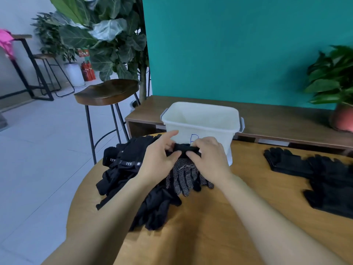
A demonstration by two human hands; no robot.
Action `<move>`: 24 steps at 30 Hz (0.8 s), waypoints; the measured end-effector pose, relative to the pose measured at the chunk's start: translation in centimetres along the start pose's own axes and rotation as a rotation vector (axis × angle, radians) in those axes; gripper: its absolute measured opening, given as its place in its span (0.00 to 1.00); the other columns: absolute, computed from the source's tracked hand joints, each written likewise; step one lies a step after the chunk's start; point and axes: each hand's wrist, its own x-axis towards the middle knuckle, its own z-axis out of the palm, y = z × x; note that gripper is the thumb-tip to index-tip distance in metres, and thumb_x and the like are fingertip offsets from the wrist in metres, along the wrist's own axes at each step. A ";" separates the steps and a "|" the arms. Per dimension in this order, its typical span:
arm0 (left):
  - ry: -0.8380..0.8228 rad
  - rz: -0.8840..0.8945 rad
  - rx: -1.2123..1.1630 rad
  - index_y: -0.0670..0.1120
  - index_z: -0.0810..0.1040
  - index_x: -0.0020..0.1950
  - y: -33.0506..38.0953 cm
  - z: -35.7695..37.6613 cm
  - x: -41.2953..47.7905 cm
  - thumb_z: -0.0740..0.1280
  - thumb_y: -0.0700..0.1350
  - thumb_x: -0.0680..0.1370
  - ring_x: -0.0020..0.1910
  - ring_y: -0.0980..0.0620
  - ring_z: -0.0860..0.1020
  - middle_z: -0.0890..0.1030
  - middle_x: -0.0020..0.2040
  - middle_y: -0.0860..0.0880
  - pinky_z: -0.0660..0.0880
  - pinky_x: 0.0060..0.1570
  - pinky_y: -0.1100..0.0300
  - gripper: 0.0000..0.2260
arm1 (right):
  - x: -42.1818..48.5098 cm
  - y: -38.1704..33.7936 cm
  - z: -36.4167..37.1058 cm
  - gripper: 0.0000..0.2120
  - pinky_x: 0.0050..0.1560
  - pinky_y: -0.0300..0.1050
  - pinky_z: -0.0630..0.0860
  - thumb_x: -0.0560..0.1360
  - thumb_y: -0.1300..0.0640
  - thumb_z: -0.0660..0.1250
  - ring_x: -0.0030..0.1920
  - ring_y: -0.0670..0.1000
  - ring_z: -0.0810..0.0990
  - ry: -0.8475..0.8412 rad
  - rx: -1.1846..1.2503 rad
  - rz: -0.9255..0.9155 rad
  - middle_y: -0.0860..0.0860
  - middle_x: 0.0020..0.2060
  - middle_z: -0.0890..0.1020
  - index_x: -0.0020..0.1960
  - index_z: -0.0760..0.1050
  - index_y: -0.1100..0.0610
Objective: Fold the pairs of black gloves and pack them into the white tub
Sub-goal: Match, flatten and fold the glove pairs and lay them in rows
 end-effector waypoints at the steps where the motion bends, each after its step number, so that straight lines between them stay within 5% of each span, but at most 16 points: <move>1: -0.032 -0.024 -0.026 0.51 0.75 0.68 0.9 0.0 -0.1 0.73 0.39 0.75 0.49 0.63 0.78 0.82 0.50 0.54 0.72 0.55 0.73 0.23 | -0.4 0.1 -1.1 0.08 0.58 0.48 0.67 0.76 0.47 0.67 0.59 0.56 0.72 0.010 0.046 0.040 0.52 0.52 0.78 0.50 0.77 0.50; 6: -0.156 -0.022 -0.101 0.45 0.84 0.56 4.4 0.8 -1.6 0.70 0.36 0.77 0.50 0.58 0.83 0.86 0.48 0.54 0.78 0.58 0.58 0.10 | -3.6 0.4 -6.9 0.07 0.47 0.49 0.73 0.75 0.50 0.70 0.44 0.55 0.78 -0.011 0.174 0.149 0.48 0.37 0.81 0.40 0.74 0.49; 10: -0.176 -0.014 -0.086 0.52 0.84 0.47 7.5 2.1 -3.1 0.71 0.37 0.77 0.47 0.65 0.82 0.84 0.42 0.62 0.76 0.53 0.70 0.09 | -6.6 1.1 -10.2 0.08 0.42 0.46 0.68 0.77 0.49 0.68 0.40 0.51 0.76 0.028 0.045 0.159 0.45 0.34 0.77 0.41 0.74 0.50; 13: -0.145 0.012 -0.035 0.55 0.83 0.48 9.5 3.1 -4.3 0.71 0.39 0.77 0.48 0.65 0.81 0.81 0.39 0.68 0.75 0.53 0.71 0.09 | -8.5 1.3 -12.0 0.07 0.49 0.49 0.73 0.77 0.48 0.67 0.42 0.52 0.78 0.079 0.018 0.165 0.47 0.36 0.81 0.44 0.76 0.51; 17: 0.079 0.185 0.221 0.51 0.84 0.53 11.3 4.5 -5.9 0.75 0.48 0.74 0.48 0.53 0.81 0.81 0.45 0.59 0.74 0.59 0.45 0.08 | -10.2 1.4 -13.5 0.08 0.55 0.49 0.69 0.77 0.47 0.67 0.46 0.52 0.76 0.176 -0.035 0.208 0.46 0.35 0.79 0.42 0.74 0.49; 21: -0.125 0.181 0.222 0.58 0.80 0.50 14.1 6.2 -7.6 0.70 0.62 0.70 0.46 0.56 0.79 0.80 0.43 0.61 0.71 0.60 0.47 0.13 | -10.8 0.8 -13.9 0.06 0.58 0.47 0.64 0.76 0.47 0.68 0.55 0.49 0.73 0.205 -0.048 0.185 0.46 0.39 0.80 0.42 0.77 0.48; 24: -0.137 0.102 0.118 0.59 0.77 0.45 15.3 7.0 -7.7 0.68 0.54 0.72 0.42 0.54 0.79 0.80 0.40 0.59 0.73 0.58 0.47 0.03 | -11.3 0.0 -14.3 0.08 0.57 0.41 0.54 0.75 0.46 0.68 0.59 0.45 0.68 0.163 -0.007 0.138 0.46 0.44 0.80 0.41 0.79 0.49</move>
